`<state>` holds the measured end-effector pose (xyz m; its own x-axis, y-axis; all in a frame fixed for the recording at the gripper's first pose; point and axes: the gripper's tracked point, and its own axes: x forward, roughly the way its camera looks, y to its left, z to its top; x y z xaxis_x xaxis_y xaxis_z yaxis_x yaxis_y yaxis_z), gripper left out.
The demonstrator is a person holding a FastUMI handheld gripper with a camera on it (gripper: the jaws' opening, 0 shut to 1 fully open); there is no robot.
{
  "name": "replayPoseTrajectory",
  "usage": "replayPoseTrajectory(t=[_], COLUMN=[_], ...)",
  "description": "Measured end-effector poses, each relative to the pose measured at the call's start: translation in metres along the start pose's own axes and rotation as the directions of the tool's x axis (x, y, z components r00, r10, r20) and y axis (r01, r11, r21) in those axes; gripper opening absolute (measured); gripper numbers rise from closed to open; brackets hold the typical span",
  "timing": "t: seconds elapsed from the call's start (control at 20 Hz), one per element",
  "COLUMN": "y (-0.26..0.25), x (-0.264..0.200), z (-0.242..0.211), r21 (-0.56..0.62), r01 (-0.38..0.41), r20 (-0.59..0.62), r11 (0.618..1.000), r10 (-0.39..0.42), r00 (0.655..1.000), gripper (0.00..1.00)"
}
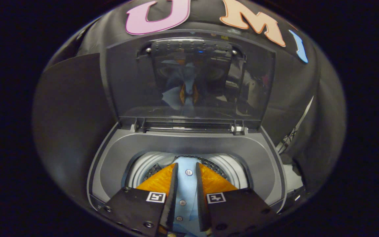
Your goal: Put the clothes into the washing machine and then close the washing machine lid.
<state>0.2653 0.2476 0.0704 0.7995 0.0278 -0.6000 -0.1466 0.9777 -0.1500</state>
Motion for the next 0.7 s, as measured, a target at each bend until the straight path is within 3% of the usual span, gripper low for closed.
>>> replayPoseTrajectory(t=[0.3,0.7], y=[-0.009,-0.025], x=[-0.009,-0.031], z=[0.025,0.106], r21=[-0.041,0.045], r01=[0.063,0.125], r20=[0.088,0.331], r11=[0.997,0.991], r10=[-0.059,-0.133], r00=[0.994,0.934], gripper=[0.95,0.98])
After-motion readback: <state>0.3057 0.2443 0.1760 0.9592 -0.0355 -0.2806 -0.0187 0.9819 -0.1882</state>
